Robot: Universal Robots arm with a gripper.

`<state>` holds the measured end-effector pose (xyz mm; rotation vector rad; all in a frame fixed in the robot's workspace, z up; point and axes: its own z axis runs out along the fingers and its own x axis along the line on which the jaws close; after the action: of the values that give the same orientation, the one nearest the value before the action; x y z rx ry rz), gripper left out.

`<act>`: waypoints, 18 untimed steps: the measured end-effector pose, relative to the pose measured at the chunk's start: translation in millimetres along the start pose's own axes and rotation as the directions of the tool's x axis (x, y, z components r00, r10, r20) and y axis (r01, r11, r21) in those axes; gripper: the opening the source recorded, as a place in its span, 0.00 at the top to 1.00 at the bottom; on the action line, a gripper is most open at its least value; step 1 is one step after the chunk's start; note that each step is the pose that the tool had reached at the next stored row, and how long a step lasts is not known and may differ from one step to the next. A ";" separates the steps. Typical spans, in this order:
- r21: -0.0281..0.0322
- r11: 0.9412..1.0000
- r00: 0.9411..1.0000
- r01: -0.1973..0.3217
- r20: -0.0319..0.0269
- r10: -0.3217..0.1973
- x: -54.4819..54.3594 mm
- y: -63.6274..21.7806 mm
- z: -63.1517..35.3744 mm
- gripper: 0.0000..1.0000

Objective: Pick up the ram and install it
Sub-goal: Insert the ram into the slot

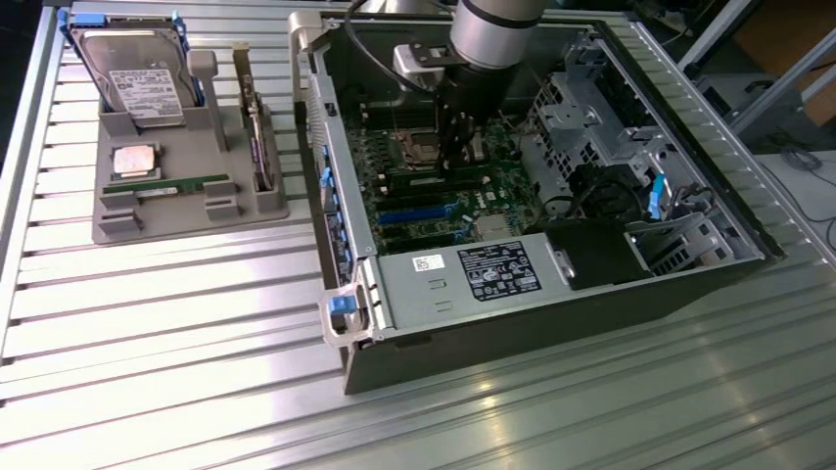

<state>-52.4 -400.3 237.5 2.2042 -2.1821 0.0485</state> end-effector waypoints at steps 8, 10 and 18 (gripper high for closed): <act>0.000 1.000 1.000 0.000 0.002 0.000 -0.5 0.0 0.7 0.87; 0.000 1.000 1.000 0.000 0.002 0.000 -0.5 0.1 0.7 0.87; 0.003 1.000 1.000 0.000 0.003 0.000 -0.8 0.7 0.6 0.87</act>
<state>-53.1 -399.6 236.9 2.2070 -2.1851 0.0494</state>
